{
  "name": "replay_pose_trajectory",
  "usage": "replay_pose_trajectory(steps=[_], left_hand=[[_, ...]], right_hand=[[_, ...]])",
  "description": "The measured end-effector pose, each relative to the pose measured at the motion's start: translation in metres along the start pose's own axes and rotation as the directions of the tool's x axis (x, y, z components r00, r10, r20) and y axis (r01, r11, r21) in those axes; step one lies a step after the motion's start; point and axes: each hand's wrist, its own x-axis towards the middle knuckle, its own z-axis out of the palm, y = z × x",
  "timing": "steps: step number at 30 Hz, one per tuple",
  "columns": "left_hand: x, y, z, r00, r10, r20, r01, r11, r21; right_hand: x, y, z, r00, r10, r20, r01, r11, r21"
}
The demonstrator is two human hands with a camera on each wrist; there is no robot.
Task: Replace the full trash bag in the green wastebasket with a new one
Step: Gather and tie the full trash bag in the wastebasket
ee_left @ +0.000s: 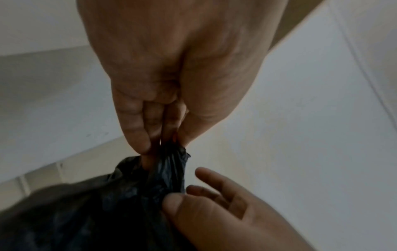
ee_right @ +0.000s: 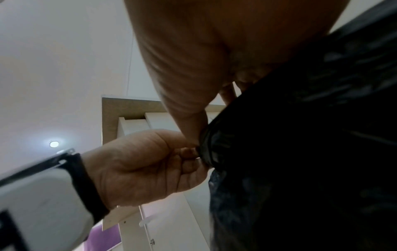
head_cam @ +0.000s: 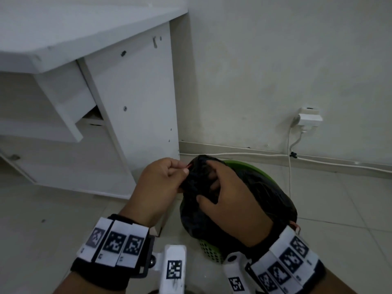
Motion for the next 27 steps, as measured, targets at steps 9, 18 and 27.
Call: replay_pose_trajectory(steps=[9,18,27], left_hand=[[-0.015,0.035,0.001,0.904,0.423,-0.055,-0.367,0.837,0.406],[-0.005,0.036,-0.002,0.875,0.354,-0.331,-0.326,0.935,0.140],[0.009,0.013,0.023,0.980,-0.037,-0.195,-0.085,0.810,-0.581]], right_hand=[[0.028,-0.017,0.013,0.994,-0.110,-0.024,0.110,0.994,-0.001],[0.022,-0.031,0.016,0.986,0.005,-0.168,0.068,0.904,0.422],[0.011,0.026,-0.007,0.991,-0.132,-0.032,0.125,0.976,-0.177]])
